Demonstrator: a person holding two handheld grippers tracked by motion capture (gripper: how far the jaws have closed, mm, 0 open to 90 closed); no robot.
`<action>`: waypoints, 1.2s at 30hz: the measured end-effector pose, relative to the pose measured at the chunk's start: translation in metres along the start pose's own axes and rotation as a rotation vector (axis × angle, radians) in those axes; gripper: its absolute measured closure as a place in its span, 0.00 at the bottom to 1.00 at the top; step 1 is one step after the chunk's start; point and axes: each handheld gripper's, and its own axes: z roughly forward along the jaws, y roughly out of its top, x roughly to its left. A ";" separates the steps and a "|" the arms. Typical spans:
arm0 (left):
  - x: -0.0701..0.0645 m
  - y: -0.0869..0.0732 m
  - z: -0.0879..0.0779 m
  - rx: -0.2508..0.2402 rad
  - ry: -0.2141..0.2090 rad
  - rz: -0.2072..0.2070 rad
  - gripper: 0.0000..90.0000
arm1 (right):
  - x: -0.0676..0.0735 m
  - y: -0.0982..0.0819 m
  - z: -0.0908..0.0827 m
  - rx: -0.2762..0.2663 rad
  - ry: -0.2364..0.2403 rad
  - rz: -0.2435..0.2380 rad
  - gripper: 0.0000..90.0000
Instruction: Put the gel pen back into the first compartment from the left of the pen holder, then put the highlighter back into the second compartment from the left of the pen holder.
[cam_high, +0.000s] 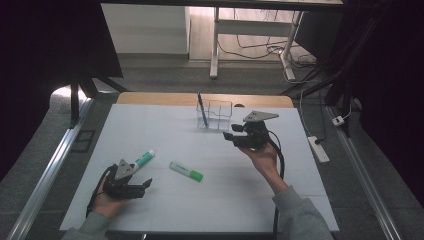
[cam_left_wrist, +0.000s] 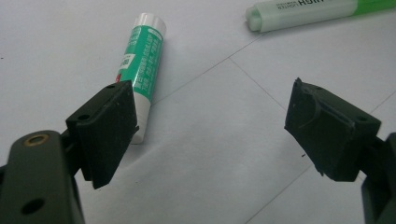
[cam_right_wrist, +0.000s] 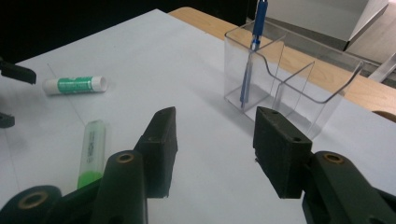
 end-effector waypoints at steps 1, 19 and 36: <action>0.000 0.000 0.000 0.000 0.001 -0.001 0.18 | 0.000 -0.002 -0.001 0.004 0.003 -0.001 0.55; -0.001 0.000 -0.001 0.001 0.006 0.006 0.18 | 0.008 -0.028 -0.011 0.050 0.035 -0.013 0.53; -0.001 0.001 0.001 0.001 0.001 0.011 0.18 | 0.028 -0.031 0.005 0.166 0.097 -0.056 0.49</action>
